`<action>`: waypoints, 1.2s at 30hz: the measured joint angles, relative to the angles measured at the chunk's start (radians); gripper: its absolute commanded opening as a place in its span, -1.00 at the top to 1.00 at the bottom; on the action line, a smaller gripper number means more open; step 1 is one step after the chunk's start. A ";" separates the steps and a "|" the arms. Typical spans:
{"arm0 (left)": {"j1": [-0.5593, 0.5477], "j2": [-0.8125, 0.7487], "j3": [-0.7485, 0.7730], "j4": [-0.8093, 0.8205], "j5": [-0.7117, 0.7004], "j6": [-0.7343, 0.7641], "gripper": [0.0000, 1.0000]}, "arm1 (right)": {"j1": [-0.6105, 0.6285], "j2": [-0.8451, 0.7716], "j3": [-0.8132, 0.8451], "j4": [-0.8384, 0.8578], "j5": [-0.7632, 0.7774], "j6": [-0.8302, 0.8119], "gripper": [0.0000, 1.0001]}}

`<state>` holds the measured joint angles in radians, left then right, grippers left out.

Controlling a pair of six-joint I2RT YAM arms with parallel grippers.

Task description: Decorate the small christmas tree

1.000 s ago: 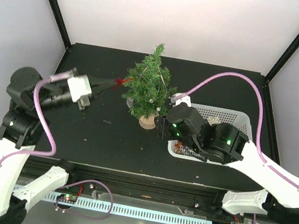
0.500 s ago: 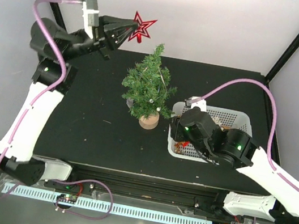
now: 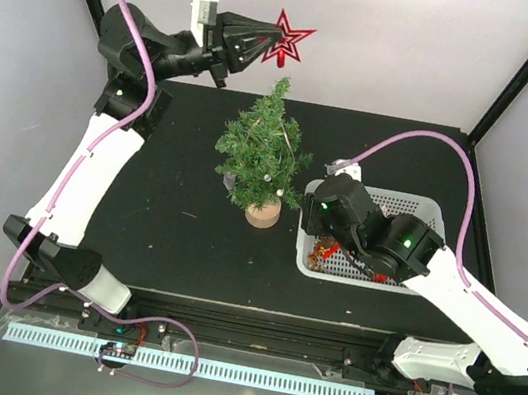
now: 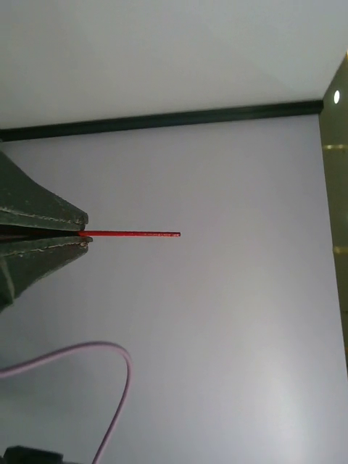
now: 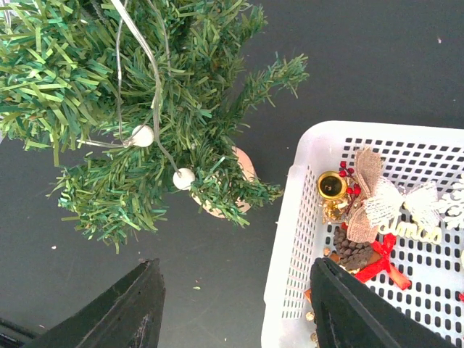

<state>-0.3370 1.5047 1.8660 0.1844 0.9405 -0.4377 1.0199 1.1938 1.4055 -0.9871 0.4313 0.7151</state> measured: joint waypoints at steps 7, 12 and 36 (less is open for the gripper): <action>-0.102 0.021 0.043 -0.076 0.007 0.115 0.97 | -0.010 0.002 -0.017 0.024 -0.014 -0.011 -0.12; -0.120 0.056 0.084 -0.168 -0.017 0.227 0.97 | -0.024 -0.002 -0.057 0.039 -0.027 -0.012 -0.12; -0.130 0.095 0.142 -0.386 -0.200 0.488 0.97 | -0.098 -0.023 -0.142 0.089 -0.101 -0.030 -0.11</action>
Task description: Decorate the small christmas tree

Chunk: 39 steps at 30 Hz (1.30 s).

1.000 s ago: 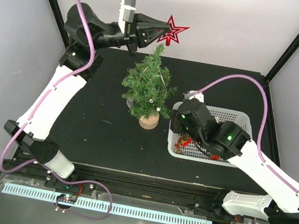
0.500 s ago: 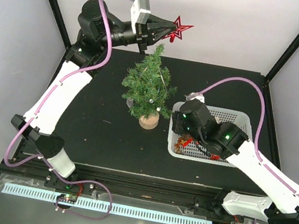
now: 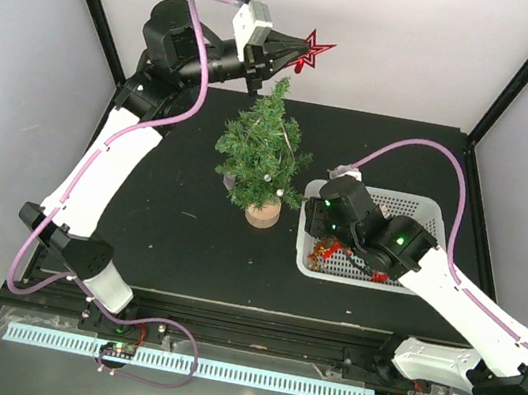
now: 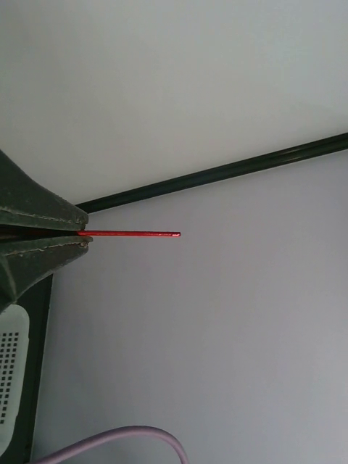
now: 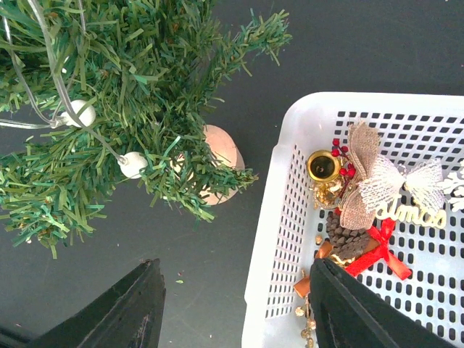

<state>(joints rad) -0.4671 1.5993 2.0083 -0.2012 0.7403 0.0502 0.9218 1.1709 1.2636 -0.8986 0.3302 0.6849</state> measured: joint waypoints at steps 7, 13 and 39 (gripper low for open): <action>0.000 0.000 0.000 -0.036 -0.024 0.021 0.97 | -0.005 0.001 0.000 0.002 -0.009 -0.003 -0.11; 0.000 -0.003 0.000 -0.048 -0.034 0.025 0.97 | -0.007 0.002 0.000 0.002 -0.019 -0.004 -0.11; 0.000 -0.087 -0.055 -0.061 -0.040 0.021 0.97 | -0.008 0.004 -0.032 0.012 -0.043 -0.002 -0.11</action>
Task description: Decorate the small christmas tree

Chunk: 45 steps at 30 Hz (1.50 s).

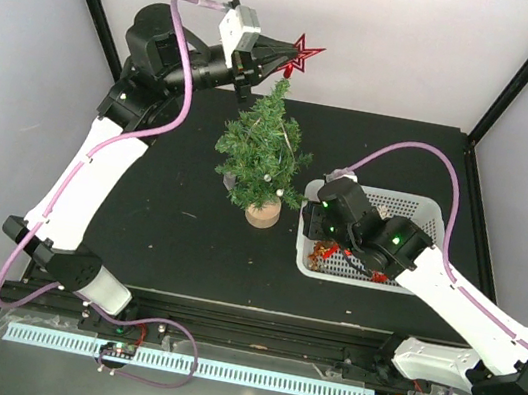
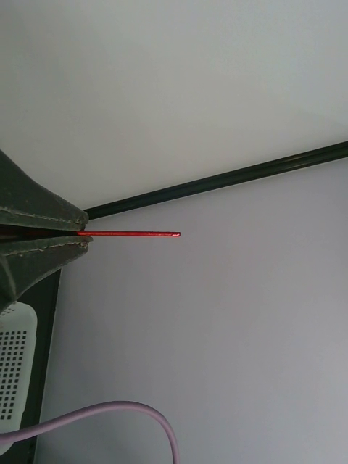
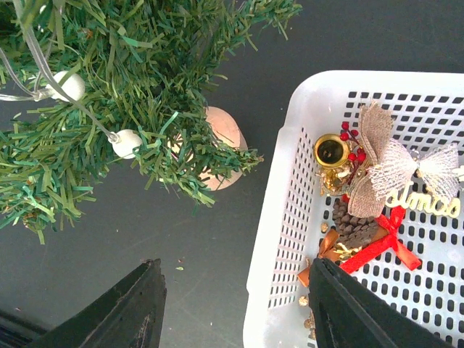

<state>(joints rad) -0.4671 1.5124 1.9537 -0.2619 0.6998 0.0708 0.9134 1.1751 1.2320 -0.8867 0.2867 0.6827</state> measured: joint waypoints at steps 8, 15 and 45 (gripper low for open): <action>0.000 0.000 -0.001 0.000 0.000 -0.003 0.97 | 0.000 0.000 0.000 0.005 -0.001 0.000 -0.10; 0.000 0.005 -0.008 0.001 0.001 -0.005 0.97 | 0.000 0.000 -0.014 0.010 -0.001 0.000 -0.10; 0.009 -0.005 -0.062 -0.019 -0.023 0.027 0.97 | -0.001 0.000 -0.017 0.027 -0.002 0.000 -0.10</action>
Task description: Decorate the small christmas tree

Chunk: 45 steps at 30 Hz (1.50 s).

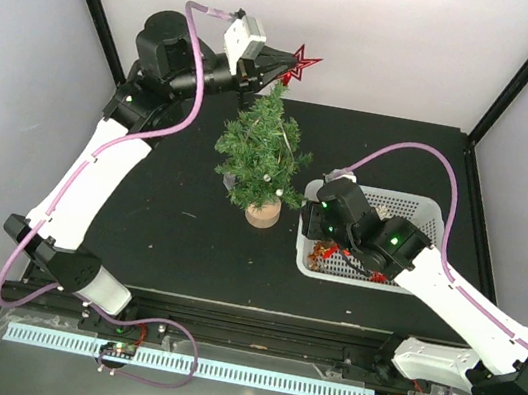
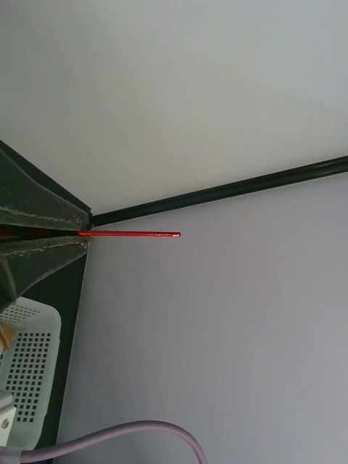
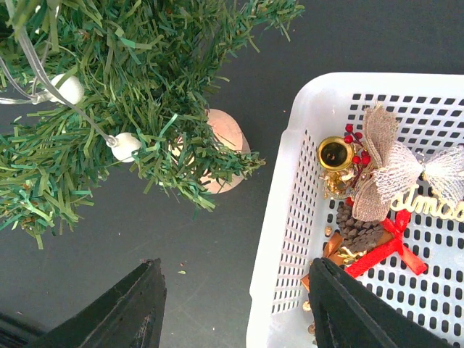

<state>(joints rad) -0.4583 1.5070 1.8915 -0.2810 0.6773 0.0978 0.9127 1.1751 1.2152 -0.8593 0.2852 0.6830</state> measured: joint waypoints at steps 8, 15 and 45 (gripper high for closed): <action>0.018 -0.017 0.000 -0.023 -0.006 0.006 0.97 | 0.000 0.008 0.000 0.000 0.000 0.000 -0.10; 0.032 -0.033 -0.020 -0.025 -0.009 0.006 0.97 | 0.000 0.009 0.000 0.000 0.000 -0.001 -0.10; 0.167 -0.114 -0.391 0.544 0.061 -0.444 0.97 | 0.000 0.014 0.000 -0.003 0.000 0.003 -0.10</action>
<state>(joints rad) -0.2916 1.3930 1.5005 0.2626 0.7387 -0.3466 0.9127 1.1889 1.2156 -0.8627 0.2852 0.6861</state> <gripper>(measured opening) 0.019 0.551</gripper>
